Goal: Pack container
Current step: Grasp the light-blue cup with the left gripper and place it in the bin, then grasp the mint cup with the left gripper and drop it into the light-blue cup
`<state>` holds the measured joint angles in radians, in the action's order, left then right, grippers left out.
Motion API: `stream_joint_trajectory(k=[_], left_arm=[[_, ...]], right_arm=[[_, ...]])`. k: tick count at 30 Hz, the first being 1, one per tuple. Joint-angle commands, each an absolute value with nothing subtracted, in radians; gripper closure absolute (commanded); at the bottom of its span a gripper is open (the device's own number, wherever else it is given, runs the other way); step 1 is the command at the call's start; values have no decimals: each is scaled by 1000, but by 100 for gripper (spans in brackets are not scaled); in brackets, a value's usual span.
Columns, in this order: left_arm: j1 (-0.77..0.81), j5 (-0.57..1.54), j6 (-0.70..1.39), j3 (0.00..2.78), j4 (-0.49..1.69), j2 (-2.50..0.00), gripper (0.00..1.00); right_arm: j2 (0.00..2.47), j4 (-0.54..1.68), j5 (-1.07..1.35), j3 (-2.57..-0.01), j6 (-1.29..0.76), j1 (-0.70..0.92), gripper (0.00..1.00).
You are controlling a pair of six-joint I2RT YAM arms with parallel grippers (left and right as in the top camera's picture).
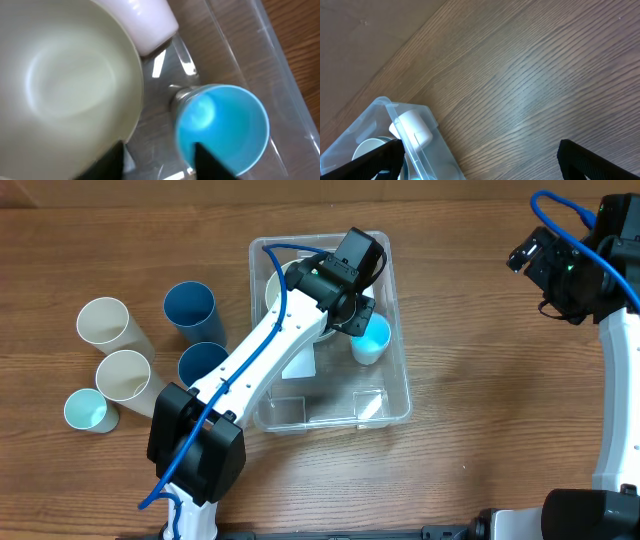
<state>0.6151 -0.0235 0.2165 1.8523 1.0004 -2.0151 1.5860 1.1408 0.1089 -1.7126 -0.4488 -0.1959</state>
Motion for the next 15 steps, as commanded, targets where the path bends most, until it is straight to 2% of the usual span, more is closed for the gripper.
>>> stream_joint_trajectory(k=[1,5,7,8,9,11,15], left_arm=[[587,-23,224,2018,1116,-1972,42],[448,-170,316,2307,1458,-1903,37],[307,-187,381,2384,1630,-1868,31],[219,-187,396,2391,1690,-1848,32],[136,-149,352,2374,1690,-1826,38],[-57,-75,334,2345,1690,-1787,37],[-407,-76,339,2229,1690,-1746,33]], right_arm=[[1581,1135,114,-1722,-453,-196,0],[1581,1135,114,-1722,-453,-196,0],[1581,1135,114,-1722,-453,-196,0],[1581,1135,114,-1722,-453,-196,0],[1581,1135,114,-1722,-453,-196,0],[1581,1135,114,-1722,-453,-196,0],[1581,1135,114,-1722,-453,-196,0]])
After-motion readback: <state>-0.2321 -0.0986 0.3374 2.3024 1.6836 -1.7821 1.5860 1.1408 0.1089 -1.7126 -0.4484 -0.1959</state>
